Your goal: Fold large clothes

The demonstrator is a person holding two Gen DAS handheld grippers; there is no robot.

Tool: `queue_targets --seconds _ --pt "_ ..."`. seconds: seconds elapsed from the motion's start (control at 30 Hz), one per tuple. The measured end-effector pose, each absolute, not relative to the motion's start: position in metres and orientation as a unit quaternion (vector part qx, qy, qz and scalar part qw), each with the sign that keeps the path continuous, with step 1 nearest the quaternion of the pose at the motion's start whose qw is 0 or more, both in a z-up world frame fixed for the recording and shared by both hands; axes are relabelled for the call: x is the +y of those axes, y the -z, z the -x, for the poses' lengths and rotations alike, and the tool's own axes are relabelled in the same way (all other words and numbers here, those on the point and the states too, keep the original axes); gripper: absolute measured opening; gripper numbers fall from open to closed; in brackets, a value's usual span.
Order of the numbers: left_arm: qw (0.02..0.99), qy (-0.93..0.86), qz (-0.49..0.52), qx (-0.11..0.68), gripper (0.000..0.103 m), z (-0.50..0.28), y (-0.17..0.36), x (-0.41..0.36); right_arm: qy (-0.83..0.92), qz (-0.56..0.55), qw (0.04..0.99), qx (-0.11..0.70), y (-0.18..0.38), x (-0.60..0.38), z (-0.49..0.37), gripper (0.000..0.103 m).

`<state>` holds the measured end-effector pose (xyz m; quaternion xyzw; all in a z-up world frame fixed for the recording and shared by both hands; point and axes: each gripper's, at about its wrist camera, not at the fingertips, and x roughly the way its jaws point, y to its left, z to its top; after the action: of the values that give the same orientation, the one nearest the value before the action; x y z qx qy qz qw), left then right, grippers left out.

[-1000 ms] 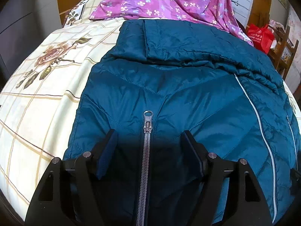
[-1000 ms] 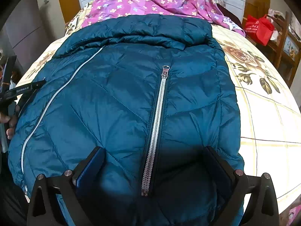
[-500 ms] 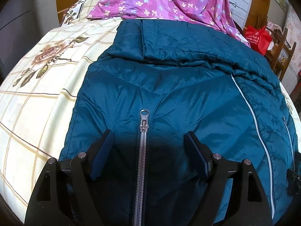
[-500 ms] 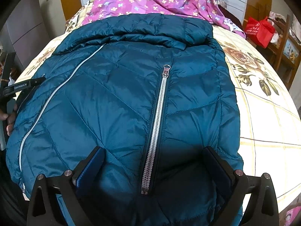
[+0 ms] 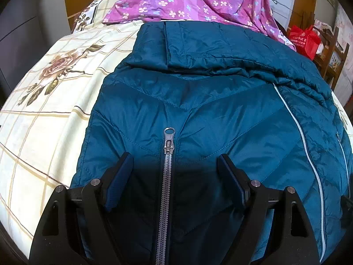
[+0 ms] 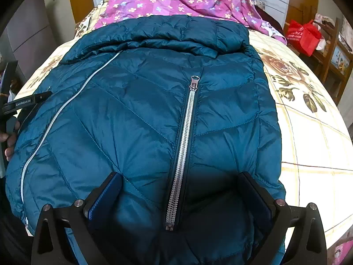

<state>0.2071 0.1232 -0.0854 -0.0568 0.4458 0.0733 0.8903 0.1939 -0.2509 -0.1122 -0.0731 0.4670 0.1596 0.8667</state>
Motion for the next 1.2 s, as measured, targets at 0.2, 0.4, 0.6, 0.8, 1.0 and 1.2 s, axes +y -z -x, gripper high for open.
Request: queue_targets --seconds 0.2,0.4,0.6,0.8,1.0,1.2 --pt "0.89 -0.075 0.055 0.446 0.08 -0.207 0.085 0.123 -0.159 0.073 0.867 0.467 0.113 -0.251 -0.194 0.103" --pt "0.89 -0.074 0.057 0.446 0.08 -0.207 0.085 0.123 -0.16 0.073 0.867 0.467 0.113 -0.251 -0.194 0.103" --pt "0.89 -0.074 0.057 0.446 0.08 -0.207 0.085 0.123 -0.159 0.073 0.867 0.467 0.113 -0.25 -0.194 0.103" --pt "0.89 -0.075 0.055 0.447 0.08 -0.207 0.085 0.123 -0.164 0.073 0.865 0.469 0.113 -0.251 -0.194 0.103" --pt "0.891 -0.072 0.068 0.443 0.08 -0.204 0.083 0.126 -0.187 -0.001 0.884 0.428 0.091 -0.29 -0.179 0.103" --pt "0.904 -0.06 0.088 0.414 0.08 -0.174 0.045 0.147 -0.183 -0.068 0.881 0.431 0.099 -0.354 -0.162 0.103"
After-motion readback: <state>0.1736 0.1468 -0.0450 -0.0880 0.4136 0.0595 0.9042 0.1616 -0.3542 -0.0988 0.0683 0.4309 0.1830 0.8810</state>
